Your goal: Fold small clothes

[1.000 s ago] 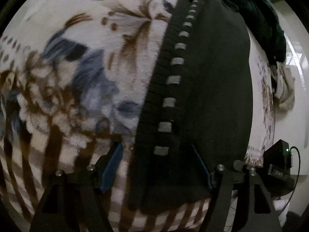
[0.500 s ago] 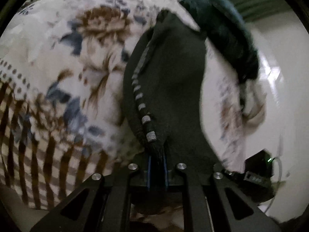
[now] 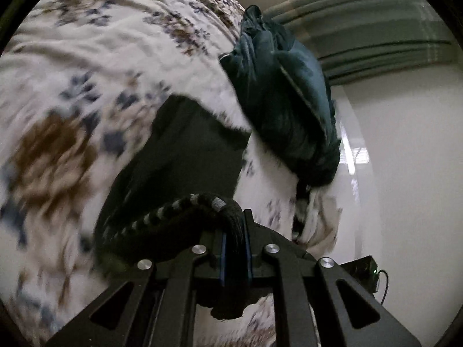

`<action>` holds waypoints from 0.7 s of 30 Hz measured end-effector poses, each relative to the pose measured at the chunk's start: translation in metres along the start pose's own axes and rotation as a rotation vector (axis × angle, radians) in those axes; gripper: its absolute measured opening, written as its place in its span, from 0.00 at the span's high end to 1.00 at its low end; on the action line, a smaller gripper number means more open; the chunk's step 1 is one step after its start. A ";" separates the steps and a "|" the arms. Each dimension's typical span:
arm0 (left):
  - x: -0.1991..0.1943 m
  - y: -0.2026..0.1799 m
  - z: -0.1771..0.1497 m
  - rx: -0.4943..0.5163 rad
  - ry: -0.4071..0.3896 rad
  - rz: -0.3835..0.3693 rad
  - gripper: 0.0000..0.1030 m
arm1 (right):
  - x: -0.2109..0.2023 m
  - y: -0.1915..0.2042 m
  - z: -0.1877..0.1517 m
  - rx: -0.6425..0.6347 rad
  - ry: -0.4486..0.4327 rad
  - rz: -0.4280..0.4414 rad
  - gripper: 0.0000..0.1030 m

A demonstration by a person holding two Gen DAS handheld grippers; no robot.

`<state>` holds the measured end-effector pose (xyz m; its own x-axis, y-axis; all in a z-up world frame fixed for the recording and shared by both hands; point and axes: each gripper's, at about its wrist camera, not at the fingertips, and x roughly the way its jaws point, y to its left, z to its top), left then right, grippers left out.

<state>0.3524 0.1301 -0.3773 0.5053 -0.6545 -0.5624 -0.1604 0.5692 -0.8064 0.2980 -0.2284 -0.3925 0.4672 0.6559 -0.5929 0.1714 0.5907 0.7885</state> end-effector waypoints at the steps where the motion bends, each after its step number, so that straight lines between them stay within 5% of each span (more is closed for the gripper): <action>1: 0.009 0.000 0.014 -0.002 0.000 -0.005 0.93 | 0.009 0.005 0.021 -0.006 -0.019 -0.008 0.87; 10: 0.149 0.031 0.142 -0.029 0.049 0.106 0.91 | 0.131 -0.001 0.168 0.016 -0.083 -0.083 0.87; 13: 0.190 0.051 0.172 -0.087 0.081 0.089 0.75 | 0.178 -0.023 0.217 0.059 -0.065 -0.119 0.86; 16: 0.187 0.066 0.185 -0.181 0.043 -0.044 0.41 | 0.204 -0.053 0.242 0.156 -0.037 -0.058 0.63; 17: 0.181 0.070 0.186 -0.195 0.018 -0.055 0.36 | 0.202 -0.056 0.247 0.154 -0.069 -0.052 0.45; 18: 0.174 0.071 0.186 -0.192 0.005 -0.052 0.36 | 0.197 -0.056 0.251 0.139 -0.097 -0.047 0.32; 21: 0.165 0.069 0.179 -0.092 0.028 0.057 0.36 | 0.181 -0.053 0.253 0.090 -0.093 -0.088 0.28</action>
<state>0.5764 0.1501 -0.4929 0.4697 -0.6365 -0.6117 -0.2661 0.5586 -0.7856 0.5930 -0.2596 -0.5001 0.5245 0.5547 -0.6460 0.2907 0.5965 0.7482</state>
